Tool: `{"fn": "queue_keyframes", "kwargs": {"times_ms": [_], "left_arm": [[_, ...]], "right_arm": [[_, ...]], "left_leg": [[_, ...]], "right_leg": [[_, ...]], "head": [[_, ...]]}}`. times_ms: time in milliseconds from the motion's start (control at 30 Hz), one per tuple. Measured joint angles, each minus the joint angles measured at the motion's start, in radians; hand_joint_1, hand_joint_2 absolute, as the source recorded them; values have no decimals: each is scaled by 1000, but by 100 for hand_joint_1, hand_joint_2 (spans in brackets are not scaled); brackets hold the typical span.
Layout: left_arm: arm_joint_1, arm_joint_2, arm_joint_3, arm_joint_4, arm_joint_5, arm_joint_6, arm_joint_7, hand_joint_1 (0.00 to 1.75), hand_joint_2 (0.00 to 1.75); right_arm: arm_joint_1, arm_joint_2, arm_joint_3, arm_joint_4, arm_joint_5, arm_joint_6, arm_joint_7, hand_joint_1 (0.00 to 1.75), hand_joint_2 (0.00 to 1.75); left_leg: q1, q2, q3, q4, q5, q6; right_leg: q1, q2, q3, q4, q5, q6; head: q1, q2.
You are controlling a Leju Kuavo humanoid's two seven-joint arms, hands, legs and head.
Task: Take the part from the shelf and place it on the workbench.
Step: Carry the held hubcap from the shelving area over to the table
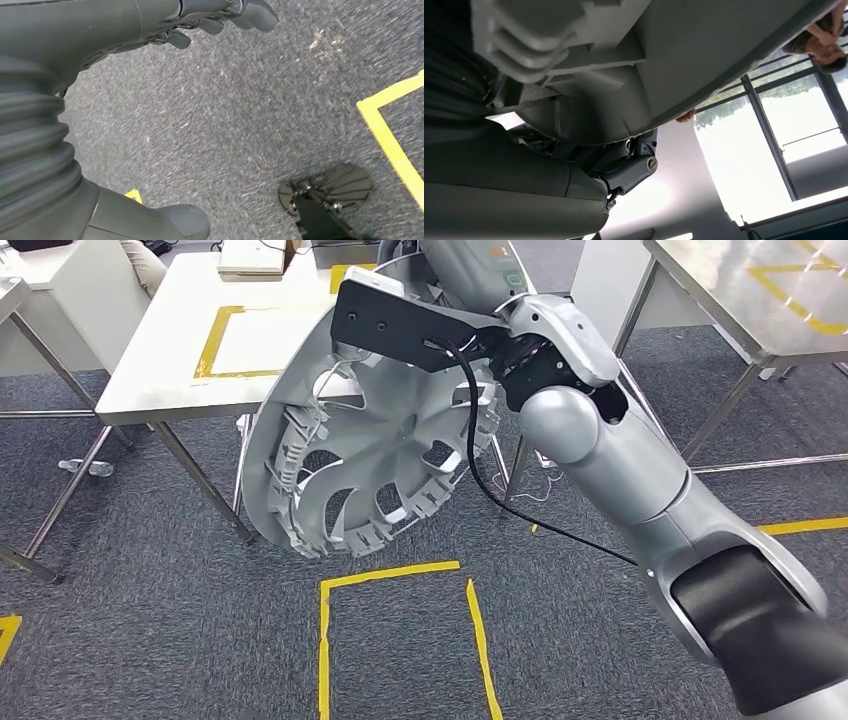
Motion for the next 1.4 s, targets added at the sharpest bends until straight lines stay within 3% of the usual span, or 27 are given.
{"fn": "queue_keyframes", "kwargs": {"times_ms": [67,333,767,967,1067,1133,1200,1233,1267,1300,1367,1400], "left_arm": [[1,1,0,0,-2,0,5,0,175],[-1,-1,0,0,-8,-2,17,0,175],[-1,-2,0,0,-8,-2,17,0,175],[-1,-1,0,0,-9,-3,18,0,175],[-1,0,0,0,-10,-4,18,0,175],[-2,-1,0,0,-10,-5,18,0,175],[-4,-1,0,0,-10,-6,18,0,175],[-3,-2,0,0,-10,-6,18,0,175],[-3,-2,0,0,-10,-7,18,0,175],[-2,-2,0,0,-10,-7,18,0,175],[-2,-3,0,0,-10,-8,18,0,175],[-3,-3,0,0,-10,-8,18,0,175]], "right_arm": [[1,0,-1,0,0,0,0,175,175],[1,-5,-7,0,-1,-4,-5,175,175],[1,-7,-7,0,-6,-6,-5,175,175],[1,-7,-8,0,-9,-9,-7,175,175],[-2,-9,-10,0,-10,-10,-9,175,175],[-9,-11,-11,0,-10,-11,-10,175,175],[-11,-14,-12,0,-10,-12,-11,175,175],[-8,-15,-12,1,-11,-12,-11,175,175],[-6,-16,-12,2,-11,-12,-11,175,175],[-4,-17,-12,2,-11,-12,-11,175,175],[-5,-18,-12,3,-11,-12,-11,175,175],[-6,-18,-12,3,-11,-12,-12,175,175]], "left_leg": [[-1,1,0,-4,3,1],[0,2,4,-22,17,-16],[-1,2,1,-20,17,-17],[-5,2,-5,-10,7,-2],[2,5,11,-31,10,8],[11,7,25,-45,14,13],[13,8,27,-43,10,14],[14,8,27,-40,6,12],[16,8,27,-37,1,10],[19,7,27,-31,-4,5],[24,5,27,-14,-20,-8],[25,3,27,-5,-30,-16]], "right_leg": [[-1,0,-2,-2,5,-2],[0,1,-8,-2,10,-14],[-1,1,-9,-2,10,-14],[-5,1,-8,-6,10,-4],[-4,0,-4,-5,2,6],[-4,-1,-34,63,-35,14],[-8,-2,-104,190,-89,23],[-11,-2,-133,236,-101,27],[-15,-2,-147,252,-94,31],[-18,-2,-141,227,-69,34],[-24,-2,-87,106,-4,40],[-25,1,-61,53,14,38]], "head": [[-1,0],[-1,0],[0,0],[-1,0],[0,0],[3,0],[4,0],[4,0],[4,0],[4,0],[4,0],[5,0]]}}
